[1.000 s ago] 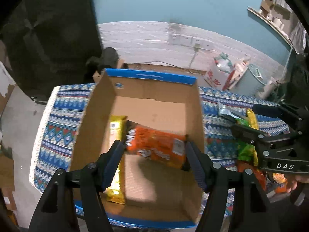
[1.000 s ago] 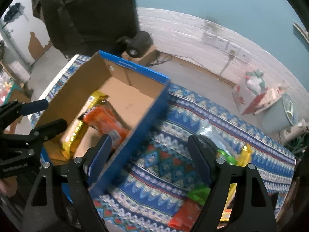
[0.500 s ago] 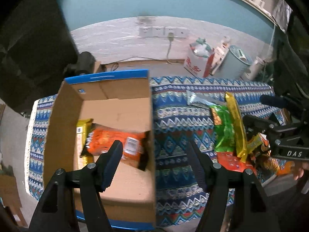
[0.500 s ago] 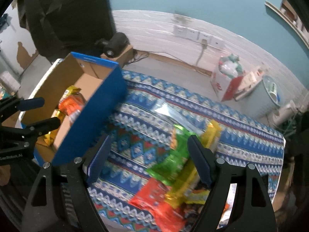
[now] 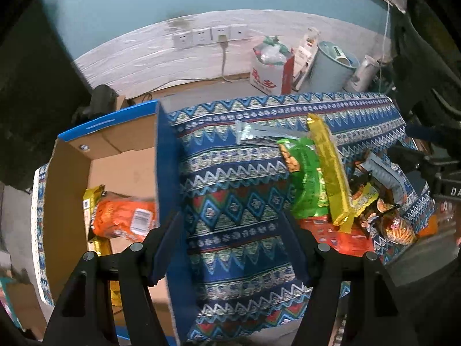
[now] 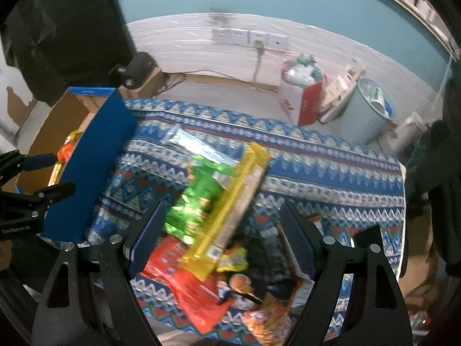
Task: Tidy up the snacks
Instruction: 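Move both tools back over the snack pile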
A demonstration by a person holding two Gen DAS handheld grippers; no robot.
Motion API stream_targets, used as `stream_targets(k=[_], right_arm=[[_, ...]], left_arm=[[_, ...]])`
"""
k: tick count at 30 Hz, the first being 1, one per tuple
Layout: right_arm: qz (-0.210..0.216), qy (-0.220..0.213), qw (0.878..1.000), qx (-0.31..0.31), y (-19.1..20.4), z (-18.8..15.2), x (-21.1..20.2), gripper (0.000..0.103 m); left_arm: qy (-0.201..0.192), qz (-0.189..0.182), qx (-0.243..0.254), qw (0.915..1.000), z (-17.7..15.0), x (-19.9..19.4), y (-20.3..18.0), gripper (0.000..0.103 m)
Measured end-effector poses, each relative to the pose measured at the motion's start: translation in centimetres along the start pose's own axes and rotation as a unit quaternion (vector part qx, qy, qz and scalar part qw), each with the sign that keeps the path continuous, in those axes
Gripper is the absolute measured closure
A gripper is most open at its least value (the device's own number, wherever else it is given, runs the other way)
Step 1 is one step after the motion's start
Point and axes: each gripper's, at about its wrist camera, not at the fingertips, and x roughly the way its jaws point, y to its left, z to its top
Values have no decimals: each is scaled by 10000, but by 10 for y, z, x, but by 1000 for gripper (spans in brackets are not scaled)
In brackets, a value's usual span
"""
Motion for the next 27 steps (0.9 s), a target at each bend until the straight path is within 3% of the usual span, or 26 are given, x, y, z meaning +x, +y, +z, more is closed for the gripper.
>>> stream_targets(k=[15,27], right_arm=[[-305,726,9957,480,-82,-41,41,22],[-321,1272,9891,665,-114,-69,79,22]], left_arm=[[223,-213,551,9980,10,31,-55,33],[677,-288,398,9965,13,77,-67,33]])
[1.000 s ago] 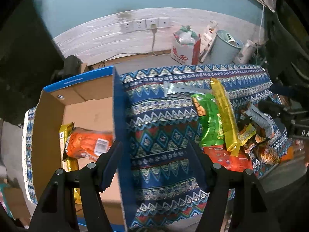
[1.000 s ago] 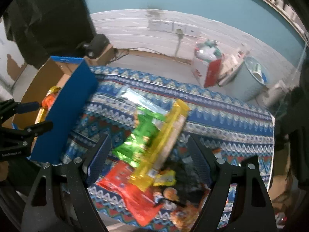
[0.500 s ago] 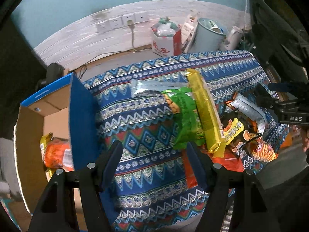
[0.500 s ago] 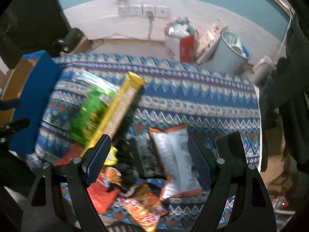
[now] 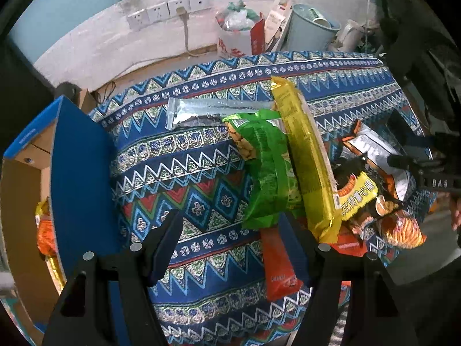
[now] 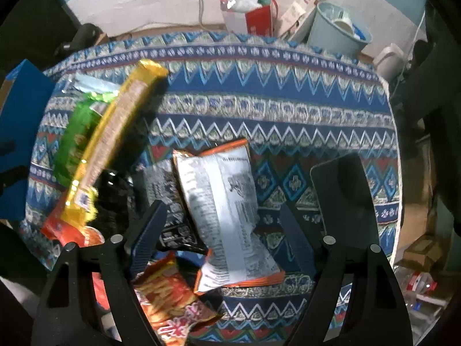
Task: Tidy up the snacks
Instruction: 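Move both tools back over the snack pile, then grasp the green snack bag with the left tool while the right tool grasps the white bag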
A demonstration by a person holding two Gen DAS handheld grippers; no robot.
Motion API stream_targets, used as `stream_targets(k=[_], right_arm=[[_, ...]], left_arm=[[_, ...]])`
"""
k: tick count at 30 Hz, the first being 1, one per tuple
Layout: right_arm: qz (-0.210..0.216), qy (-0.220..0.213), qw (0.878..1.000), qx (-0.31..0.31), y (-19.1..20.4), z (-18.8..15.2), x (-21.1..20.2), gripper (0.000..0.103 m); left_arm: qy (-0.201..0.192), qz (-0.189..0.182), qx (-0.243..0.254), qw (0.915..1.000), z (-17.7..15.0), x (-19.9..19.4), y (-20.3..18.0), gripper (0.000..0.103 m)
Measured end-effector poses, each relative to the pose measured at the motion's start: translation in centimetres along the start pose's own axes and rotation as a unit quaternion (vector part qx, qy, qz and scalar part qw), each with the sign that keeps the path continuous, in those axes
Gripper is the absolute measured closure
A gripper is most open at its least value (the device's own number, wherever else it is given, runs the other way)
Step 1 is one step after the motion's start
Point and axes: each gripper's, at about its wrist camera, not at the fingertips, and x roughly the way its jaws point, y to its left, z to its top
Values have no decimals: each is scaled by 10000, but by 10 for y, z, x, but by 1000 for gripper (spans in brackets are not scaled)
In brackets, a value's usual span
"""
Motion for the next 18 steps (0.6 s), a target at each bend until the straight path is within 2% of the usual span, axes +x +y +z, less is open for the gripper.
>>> stream_targets(k=[4,12,15,16,18], right_arm=[[2,162,9999,50,-6,-4,11,23],[69,427,9990,54,-11,-13,36,25],[181,519,9984,114,-13,-15,47,35],[186,573,9981,110,-12,-16,51,42],[76,608,9981,60,-9,-18,58,47]], left_arm=[[76,-70,-126,9999,6,14,1,33],[167,-49,-38,9998,19,31,-11,33],[217,-100,-113,9997,24,38,-12,33],[248,-124,-150,9995,26,41,-13,33],[297,-157,-155,9993,30,45,-16,33]])
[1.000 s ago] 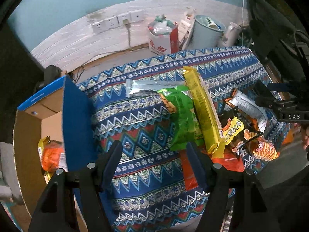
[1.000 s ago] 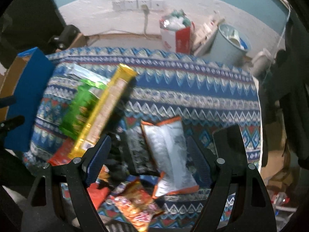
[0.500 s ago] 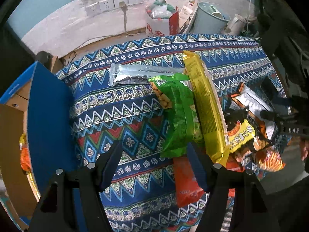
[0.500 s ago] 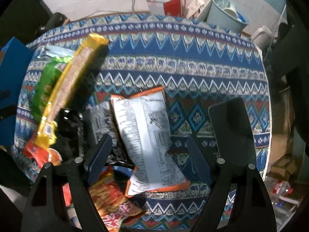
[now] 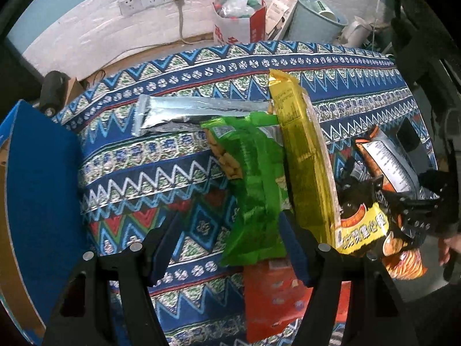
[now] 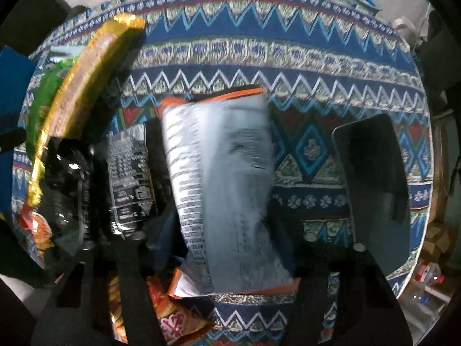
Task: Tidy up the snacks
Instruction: 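Grasp the green snack bag with the left tool while the right tool grasps the white bag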
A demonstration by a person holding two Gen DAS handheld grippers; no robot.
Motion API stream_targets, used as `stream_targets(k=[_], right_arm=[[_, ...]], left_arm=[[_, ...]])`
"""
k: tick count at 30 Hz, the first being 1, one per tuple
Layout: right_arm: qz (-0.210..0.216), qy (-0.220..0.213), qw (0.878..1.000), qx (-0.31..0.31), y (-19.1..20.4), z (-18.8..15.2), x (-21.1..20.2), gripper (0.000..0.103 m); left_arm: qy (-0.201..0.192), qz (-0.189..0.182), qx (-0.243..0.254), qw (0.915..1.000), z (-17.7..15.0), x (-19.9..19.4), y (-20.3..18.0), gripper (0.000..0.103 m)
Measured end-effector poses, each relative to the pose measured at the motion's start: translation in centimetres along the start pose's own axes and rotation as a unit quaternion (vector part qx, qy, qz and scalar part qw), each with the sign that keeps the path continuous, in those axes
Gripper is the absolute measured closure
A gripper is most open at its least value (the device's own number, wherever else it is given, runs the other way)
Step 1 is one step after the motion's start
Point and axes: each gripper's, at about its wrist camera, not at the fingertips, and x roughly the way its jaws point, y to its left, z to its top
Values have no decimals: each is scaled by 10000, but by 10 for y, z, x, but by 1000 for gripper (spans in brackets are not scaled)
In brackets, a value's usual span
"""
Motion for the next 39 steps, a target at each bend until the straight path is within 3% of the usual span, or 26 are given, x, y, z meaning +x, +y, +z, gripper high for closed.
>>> stream_targets(k=[1,4,15,19,20,23,26,31,39], right_arm=[[-33,-48,10000,-46,2,0,0,49],[-93,-162,9998,-61,6,0,-3,71],[-203,-593,9980,-43,7,19,-32,72],[-205,-702,9973,-88,13,38,-51,72],[-200,-721,9972,-86,14,40,-53,72],[-194,-761,9969,-59,16,48,-58,72],[-152,-813,9966,-45,22,55,-66,72],[-93,-969,9952,-100,21,40,-71,72],[-45,-1188,9927,-213,35,39,-85,72]], left_arm=[[28,-30,24,10000,2,2,-2,33],[75,-19,97,9999,5,8,-9,33],[221,51,167,9996,22,33,-19,28],[276,-254,-12,9993,22,45,-14,28],[283,-319,-38,9991,21,47,-12,30],[337,-448,-58,9984,19,53,-8,55],[178,-293,123,9993,14,50,-8,64],[-34,56,381,9993,7,39,-8,68],[-371,131,349,9986,0,5,0,70]])
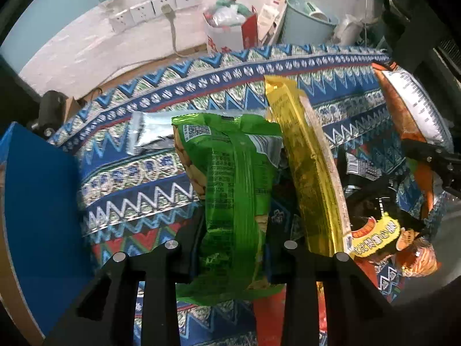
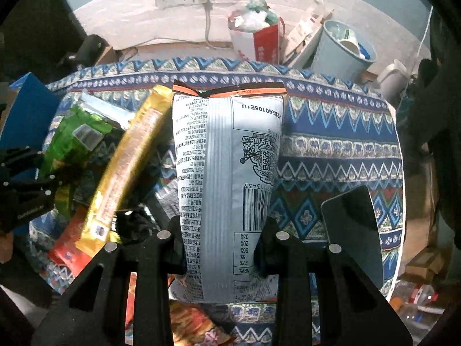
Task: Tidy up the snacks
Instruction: 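Grasp the green snack bag with the left tool while the right tool grasps the white bag, then carry the green bag with the left tool while the right tool carries the white bag toward the box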
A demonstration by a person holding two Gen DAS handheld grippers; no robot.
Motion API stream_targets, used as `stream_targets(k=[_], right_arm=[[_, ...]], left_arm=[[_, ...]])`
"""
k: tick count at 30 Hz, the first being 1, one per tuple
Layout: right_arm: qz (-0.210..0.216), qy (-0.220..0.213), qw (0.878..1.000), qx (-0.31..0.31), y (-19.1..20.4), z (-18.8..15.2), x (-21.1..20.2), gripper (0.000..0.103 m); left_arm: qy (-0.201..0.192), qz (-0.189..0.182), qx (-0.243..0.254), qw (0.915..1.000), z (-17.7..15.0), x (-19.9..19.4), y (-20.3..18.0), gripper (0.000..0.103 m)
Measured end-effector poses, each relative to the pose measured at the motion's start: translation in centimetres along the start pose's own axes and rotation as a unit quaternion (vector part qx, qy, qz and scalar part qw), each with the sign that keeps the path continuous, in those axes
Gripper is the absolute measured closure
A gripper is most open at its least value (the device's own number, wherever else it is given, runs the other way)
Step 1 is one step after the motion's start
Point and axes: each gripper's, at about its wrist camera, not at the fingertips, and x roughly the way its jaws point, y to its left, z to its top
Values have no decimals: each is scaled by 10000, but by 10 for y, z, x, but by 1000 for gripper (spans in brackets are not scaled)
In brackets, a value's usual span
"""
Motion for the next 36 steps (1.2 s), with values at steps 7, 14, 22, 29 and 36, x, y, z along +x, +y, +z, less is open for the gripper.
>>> stream_targets(k=[7,14,22,29,36], right_arm=[[51,-152,9999,-61,14,3,-11,72],[174,-353,9991,-123,31,10,-26,72],[323,-512,9977,-316,63,16,-43,72],[483,-614,9960,-423,92,24,-53,72],[592,-657,9937,-693,130,31,-57,72]], left_arm=[[-243,116,-92,9996,-7,-34,13,70],[-636,228,-151,9976,-16,-74,26,70],[-1017,350,-212,9940,-28,-111,44,70],[-1245,414,-259,9910,-40,-135,59,70],[-1397,397,-391,9886,-50,-152,78,70]])
